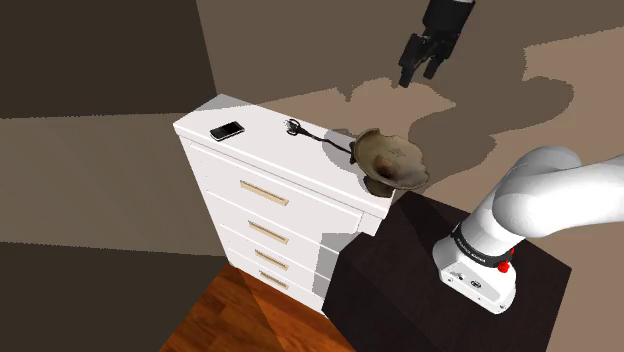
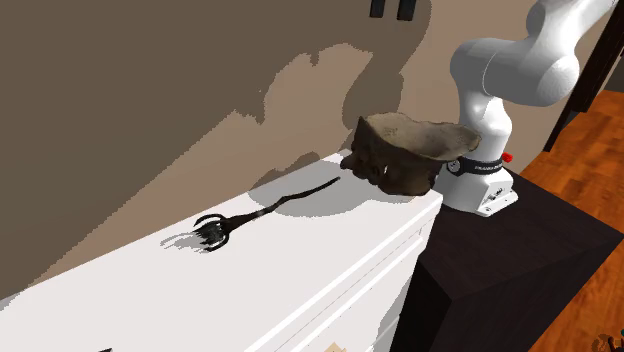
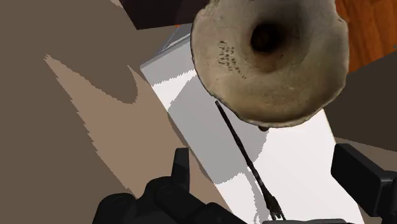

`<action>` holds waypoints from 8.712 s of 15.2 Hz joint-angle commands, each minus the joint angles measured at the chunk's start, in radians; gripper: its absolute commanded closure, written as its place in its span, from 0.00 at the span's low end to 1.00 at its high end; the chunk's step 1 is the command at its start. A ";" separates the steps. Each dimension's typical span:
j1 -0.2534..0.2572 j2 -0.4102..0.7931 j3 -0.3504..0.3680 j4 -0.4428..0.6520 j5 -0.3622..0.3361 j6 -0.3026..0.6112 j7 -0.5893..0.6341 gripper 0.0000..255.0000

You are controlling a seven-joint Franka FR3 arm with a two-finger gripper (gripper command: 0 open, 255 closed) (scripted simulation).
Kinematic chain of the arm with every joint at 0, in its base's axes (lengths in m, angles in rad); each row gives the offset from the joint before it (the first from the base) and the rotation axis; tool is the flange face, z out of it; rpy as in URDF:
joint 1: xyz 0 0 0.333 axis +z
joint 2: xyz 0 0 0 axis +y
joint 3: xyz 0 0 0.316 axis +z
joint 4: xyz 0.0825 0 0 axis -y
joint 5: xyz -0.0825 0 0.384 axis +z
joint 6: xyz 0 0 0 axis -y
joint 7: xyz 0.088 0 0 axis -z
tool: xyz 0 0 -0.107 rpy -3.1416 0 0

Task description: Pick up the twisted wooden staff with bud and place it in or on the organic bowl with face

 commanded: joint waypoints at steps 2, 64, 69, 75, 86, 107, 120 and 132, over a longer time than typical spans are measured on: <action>0.005 0.023 -0.004 -0.012 -0.002 0.034 -0.019 0.00; 0.115 0.732 -0.030 0.118 -0.004 0.572 -0.399 1.00; 0.115 0.703 -0.030 0.156 -0.006 0.504 -0.397 1.00; 0.115 0.676 -0.031 0.210 -0.007 0.423 -0.394 1.00; 0.114 0.645 -0.031 0.327 -0.009 0.275 -0.390 1.00; 0.148 0.030 0.014 -0.070 0.021 0.059 -0.321 1.00; 0.160 -0.088 0.029 -0.263 0.038 0.135 -0.312 1.00; 0.162 -0.088 0.033 -0.338 0.042 0.209 -0.314 1.00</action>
